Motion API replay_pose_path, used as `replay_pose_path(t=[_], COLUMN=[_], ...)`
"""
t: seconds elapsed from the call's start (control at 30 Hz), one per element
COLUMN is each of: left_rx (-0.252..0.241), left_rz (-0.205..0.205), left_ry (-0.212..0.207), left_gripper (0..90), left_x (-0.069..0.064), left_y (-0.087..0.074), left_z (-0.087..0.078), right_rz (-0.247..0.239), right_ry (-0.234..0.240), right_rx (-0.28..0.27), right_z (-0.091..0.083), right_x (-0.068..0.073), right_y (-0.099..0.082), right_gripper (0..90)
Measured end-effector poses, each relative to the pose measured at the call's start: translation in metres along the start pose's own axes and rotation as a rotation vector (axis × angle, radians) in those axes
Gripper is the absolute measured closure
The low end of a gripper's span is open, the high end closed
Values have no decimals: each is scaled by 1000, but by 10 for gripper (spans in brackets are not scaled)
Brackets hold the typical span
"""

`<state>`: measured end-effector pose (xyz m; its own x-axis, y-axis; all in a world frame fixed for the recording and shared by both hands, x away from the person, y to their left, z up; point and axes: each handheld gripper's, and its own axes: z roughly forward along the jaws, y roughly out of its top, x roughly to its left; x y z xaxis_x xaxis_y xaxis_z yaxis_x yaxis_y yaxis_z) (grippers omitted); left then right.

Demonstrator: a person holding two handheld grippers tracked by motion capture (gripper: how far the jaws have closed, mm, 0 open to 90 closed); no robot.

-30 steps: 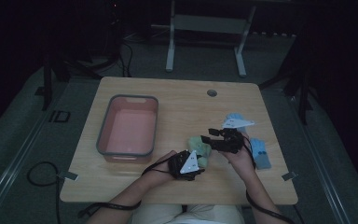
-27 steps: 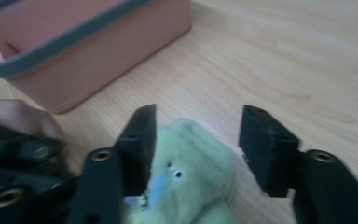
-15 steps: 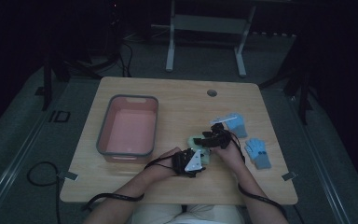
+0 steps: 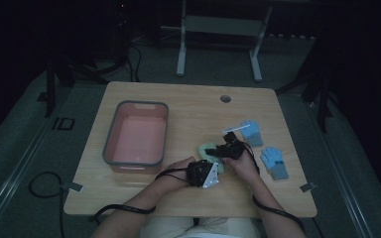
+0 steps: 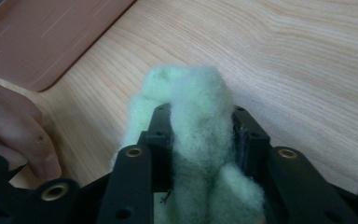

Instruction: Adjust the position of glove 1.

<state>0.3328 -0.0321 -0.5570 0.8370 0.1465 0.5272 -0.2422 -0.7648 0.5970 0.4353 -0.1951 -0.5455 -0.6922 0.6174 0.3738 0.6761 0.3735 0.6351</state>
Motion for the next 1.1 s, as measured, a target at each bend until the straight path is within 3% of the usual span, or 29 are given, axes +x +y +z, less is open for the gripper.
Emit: replay_pose_path(t=[0.17, 0.23, 0.33, 0.6, 0.87, 1.1], left_rx=[16, 16, 7, 21, 44, 66], left_rz=[-46, -80, -101, -74, -36, -27], left_ry=[7, -13, -43, -63, -39, -22], left_gripper=[770, 777, 785, 789, 789, 789], left_x=[4, 10, 18, 32, 44, 56], left_y=[4, 5, 8, 20, 27, 25], left_z=[-4, -10, -19, -46, -71, -90], right_rz=[-16, -25, -30, -66, -116, -124], right_ry=[-30, -40, -21, 9, 17, 44], right_rx=[-11, -15, -30, -82, -110, -132], right_z=[-6, -9, -16, -30, -40, -39], right_x=[5, 8, 11, 29, 49, 60], right_y=[3, 6, 9, 21, 41, 57], right_gripper=[711, 718, 720, 722, 722, 722])
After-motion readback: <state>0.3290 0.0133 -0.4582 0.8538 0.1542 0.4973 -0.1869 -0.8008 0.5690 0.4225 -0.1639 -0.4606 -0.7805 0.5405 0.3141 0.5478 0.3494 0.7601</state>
